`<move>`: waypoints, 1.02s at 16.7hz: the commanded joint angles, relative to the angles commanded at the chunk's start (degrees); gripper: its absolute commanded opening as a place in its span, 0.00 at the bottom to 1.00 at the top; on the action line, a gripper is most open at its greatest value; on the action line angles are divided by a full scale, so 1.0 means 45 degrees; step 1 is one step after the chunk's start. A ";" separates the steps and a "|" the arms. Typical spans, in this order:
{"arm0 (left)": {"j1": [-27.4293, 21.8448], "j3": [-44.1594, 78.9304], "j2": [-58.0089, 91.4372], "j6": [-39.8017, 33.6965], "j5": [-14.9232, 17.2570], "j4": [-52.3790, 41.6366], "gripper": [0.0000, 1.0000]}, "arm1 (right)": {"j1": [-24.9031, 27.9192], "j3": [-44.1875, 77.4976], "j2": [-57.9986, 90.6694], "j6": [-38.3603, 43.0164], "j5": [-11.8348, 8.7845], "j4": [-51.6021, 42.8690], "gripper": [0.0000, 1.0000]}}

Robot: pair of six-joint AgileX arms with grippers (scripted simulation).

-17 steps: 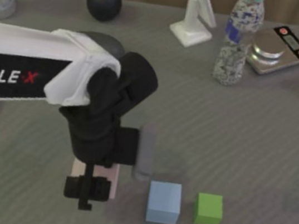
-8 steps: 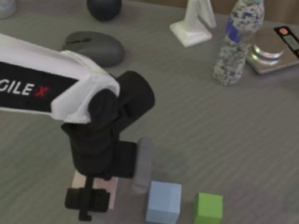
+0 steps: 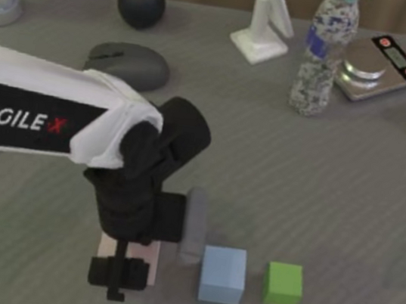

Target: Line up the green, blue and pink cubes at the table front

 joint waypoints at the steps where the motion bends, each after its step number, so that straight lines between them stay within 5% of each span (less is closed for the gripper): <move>1: 0.0000 0.0000 0.0000 0.0000 0.0000 0.0000 0.75 | 0.0000 0.0000 0.0000 0.0000 0.0000 0.0000 1.00; 5: 0.0000 0.0000 0.0000 0.0000 0.0000 0.0000 1.00 | 0.0000 0.0000 0.0000 0.0000 0.0000 0.0000 1.00; 17: 0.0050 0.0639 -0.0372 0.0036 -0.0008 -0.0940 1.00 | 0.0000 0.0000 0.0000 0.0000 0.0000 0.0000 1.00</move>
